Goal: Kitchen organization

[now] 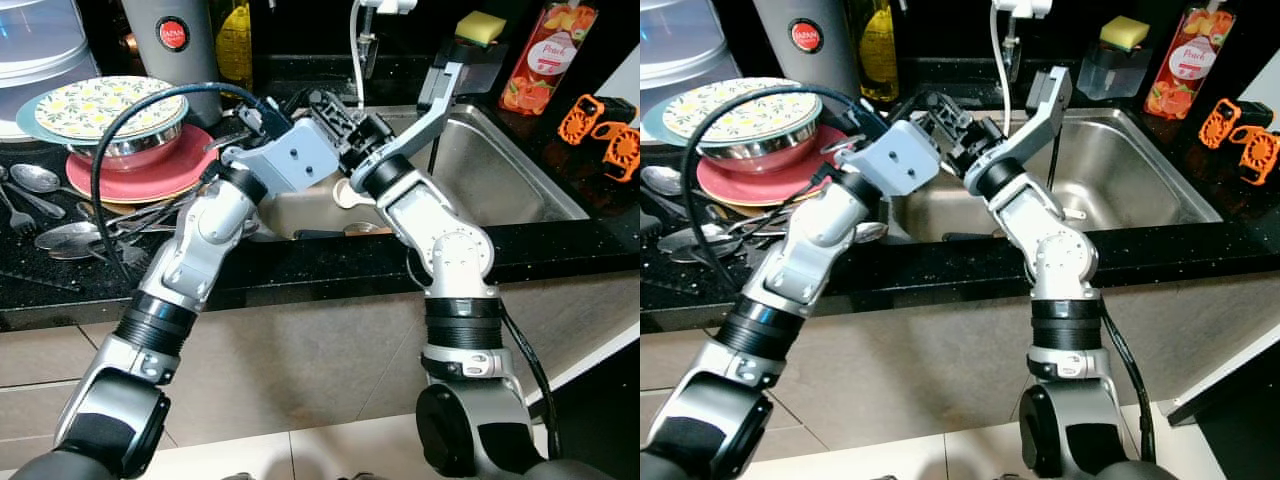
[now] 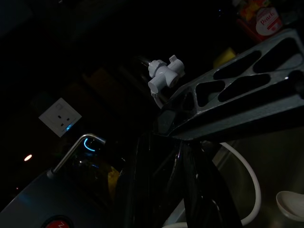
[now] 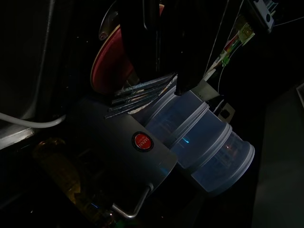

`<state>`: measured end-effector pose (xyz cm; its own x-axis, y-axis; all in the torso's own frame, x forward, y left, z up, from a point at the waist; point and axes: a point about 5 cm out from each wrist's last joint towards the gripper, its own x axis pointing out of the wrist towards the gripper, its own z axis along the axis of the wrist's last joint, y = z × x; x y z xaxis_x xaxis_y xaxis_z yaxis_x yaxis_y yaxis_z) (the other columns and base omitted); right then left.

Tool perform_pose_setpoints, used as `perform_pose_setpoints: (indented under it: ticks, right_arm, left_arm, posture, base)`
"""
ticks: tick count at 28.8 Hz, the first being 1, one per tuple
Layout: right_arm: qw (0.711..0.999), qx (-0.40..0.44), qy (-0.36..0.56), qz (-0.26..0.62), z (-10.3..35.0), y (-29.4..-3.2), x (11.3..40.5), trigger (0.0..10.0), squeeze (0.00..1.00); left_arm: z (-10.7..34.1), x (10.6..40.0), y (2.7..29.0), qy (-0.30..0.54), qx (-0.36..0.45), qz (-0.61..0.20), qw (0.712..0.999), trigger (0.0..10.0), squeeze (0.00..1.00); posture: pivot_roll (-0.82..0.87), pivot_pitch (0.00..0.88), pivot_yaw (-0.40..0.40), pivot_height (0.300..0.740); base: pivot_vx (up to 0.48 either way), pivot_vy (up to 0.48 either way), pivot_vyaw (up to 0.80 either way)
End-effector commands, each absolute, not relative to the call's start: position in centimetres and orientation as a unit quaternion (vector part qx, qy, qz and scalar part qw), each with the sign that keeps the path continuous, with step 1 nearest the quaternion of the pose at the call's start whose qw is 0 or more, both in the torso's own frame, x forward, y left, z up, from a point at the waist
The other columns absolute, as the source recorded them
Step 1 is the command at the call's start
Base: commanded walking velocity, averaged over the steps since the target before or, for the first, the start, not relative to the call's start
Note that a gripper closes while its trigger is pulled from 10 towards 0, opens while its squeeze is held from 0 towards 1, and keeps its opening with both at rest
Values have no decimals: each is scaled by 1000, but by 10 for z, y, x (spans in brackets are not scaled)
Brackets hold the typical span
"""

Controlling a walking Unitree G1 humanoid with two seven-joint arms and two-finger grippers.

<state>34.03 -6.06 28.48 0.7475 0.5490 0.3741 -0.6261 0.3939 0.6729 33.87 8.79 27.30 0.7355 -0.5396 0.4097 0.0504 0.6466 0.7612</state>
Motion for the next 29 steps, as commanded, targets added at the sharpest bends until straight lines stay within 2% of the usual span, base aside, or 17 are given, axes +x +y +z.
perform_pose_setpoints:
  ticks: [1,7,8,11,19,20,21,24,28,29]
  right_arm:
    - [803,449,-37,390,283,-38,330,0,0]
    - [804,448,-38,389,282,-38,331,0,0]
    - [805,446,-38,390,283,-38,331,10000,0]
    - [806,444,-39,390,283,-38,330,10000,0]
    - [806,449,-42,384,283,-40,331,10000,0]
    - [807,449,-42,382,283,-41,331,10000,0]
    - [809,449,-42,377,282,-42,332,10000,0]
    - [828,443,-43,340,278,-48,341,10000,0]
    - [840,442,-39,314,274,-55,348,10000,0]
    - [843,441,-36,306,272,-57,350,9373,0]
  left_arm:
    - [259,341,81,-296,408,-197,841,10000,0]
    - [257,341,82,-296,428,-197,831,10000,0]
    - [256,341,82,-295,431,-199,829,10000,988]
    - [254,341,83,-291,422,-206,833,10000,1000]
    - [256,340,84,-298,416,-201,835,10000,1000]
    - [255,340,84,-298,416,-201,835,10000,667]
    - [255,339,84,-298,415,-201,836,10000,0]
    - [251,338,84,-289,404,-206,843,10000,0]
    - [248,337,88,-277,396,-199,852,10000,0]
    - [248,337,89,-276,395,-196,854,10000,0]
  posture:
    - [108,0,-35,740]
    - [110,0,-35,740]
    - [109,0,-34,740]
    - [109,0,-34,740]
    - [109,0,-34,740]
    - [109,0,-34,740]
    - [109,0,-34,740]
    - [112,0,-35,740]
    - [117,0,-39,740]
    - [117,0,-39,740]
  base:
    - [0,0,0]
    - [0,0,0]
    - [0,0,0]
    - [0,0,0]
    - [0,0,0]
    - [0,0,0]
    - [0,0,0]
    - [0,0,0]
    - [0,0,0]
    - [0,0,0]
